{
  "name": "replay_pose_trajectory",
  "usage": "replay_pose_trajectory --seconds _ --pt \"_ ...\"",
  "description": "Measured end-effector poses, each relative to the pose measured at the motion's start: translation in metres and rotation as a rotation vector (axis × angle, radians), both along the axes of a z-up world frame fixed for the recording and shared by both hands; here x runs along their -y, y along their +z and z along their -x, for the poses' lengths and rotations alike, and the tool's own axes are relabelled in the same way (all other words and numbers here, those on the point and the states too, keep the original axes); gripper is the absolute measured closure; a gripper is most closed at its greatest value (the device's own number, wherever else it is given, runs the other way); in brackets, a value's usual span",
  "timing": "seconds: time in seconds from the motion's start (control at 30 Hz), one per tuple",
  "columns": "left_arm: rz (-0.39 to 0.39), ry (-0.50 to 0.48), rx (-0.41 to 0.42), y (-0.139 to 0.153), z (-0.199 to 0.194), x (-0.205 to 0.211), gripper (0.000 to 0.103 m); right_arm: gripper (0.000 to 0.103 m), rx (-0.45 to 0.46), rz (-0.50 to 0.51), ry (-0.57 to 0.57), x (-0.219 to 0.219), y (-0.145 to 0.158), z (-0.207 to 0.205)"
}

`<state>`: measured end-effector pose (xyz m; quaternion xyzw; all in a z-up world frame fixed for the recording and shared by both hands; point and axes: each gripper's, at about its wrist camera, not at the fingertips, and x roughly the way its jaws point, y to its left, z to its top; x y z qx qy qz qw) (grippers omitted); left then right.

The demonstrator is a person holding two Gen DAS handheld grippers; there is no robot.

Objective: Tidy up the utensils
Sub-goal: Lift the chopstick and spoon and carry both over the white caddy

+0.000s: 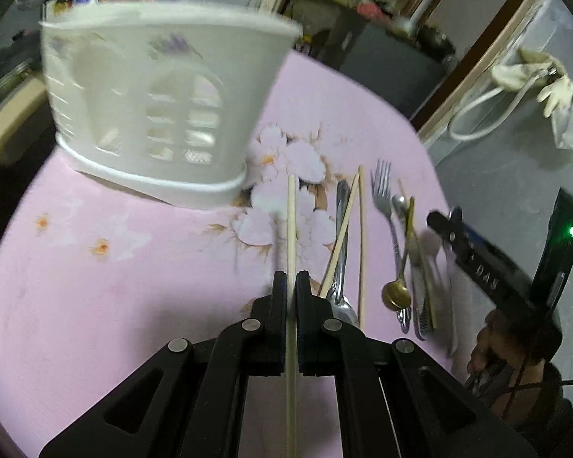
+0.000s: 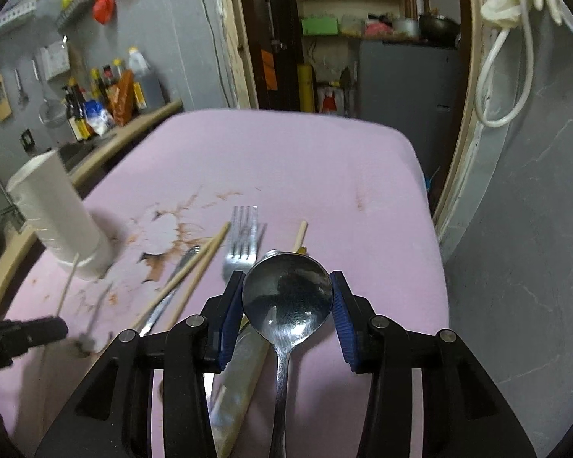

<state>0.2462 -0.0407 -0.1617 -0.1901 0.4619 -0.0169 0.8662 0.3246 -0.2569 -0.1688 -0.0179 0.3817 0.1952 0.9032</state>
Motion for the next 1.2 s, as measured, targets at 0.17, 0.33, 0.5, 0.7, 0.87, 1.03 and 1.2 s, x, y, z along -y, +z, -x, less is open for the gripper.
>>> replay_pose_trajectory --seconds 0.17,0.33,0.5,0.7,0.87,1.03,1.2 --pt "0.007 -0.001 0.074 0.020 0.015 -0.007 0.101 0.062 0.074 -0.029 -0.027 -0.004 0.017 0.033" --pt "-0.001 -0.023 0.148 0.045 0.023 -0.021 0.101 0.062 0.134 -0.062 -0.060 -0.016 0.038 0.053" --pt "0.003 -0.038 0.198 0.065 0.028 -0.041 0.101 0.062 0.179 -0.081 -0.087 -0.030 0.052 0.059" --pt "0.022 -0.037 0.271 0.090 0.033 -0.075 0.101 0.062 0.213 -0.091 -0.100 -0.051 0.068 0.067" --pt "0.063 -0.014 0.365 0.119 0.028 -0.113 0.101 0.062 0.271 -0.131 -0.086 -0.071 0.101 0.072" --pt "0.089 0.045 0.462 0.144 0.003 -0.159 0.101 0.062 0.333 -0.210 -0.053 -0.092 0.138 0.065" --pt "0.145 0.125 0.562 0.164 -0.028 -0.205 0.101 0.062 0.397 -0.291 -0.027 -0.116 0.170 0.053"
